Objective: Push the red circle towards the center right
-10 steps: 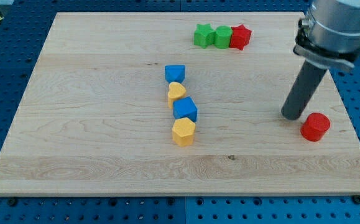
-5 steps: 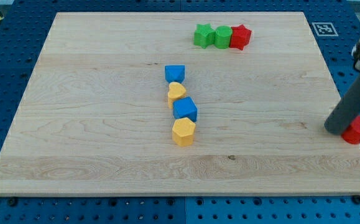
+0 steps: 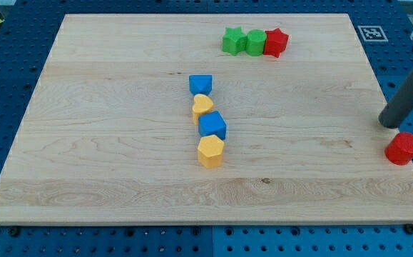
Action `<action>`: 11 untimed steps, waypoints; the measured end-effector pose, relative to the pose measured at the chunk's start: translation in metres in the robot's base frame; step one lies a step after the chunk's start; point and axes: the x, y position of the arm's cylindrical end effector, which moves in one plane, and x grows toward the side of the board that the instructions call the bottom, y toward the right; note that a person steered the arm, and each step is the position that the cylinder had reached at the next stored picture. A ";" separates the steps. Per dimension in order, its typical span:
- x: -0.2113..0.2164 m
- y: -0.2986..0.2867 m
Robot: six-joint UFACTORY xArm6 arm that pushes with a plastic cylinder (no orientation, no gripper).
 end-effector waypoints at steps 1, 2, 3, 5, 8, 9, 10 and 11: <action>0.013 0.035; 0.040 0.064; 0.055 0.052; 0.032 -0.058; 0.105 -0.006; 0.092 -0.059; 0.072 -0.109; 0.070 -0.110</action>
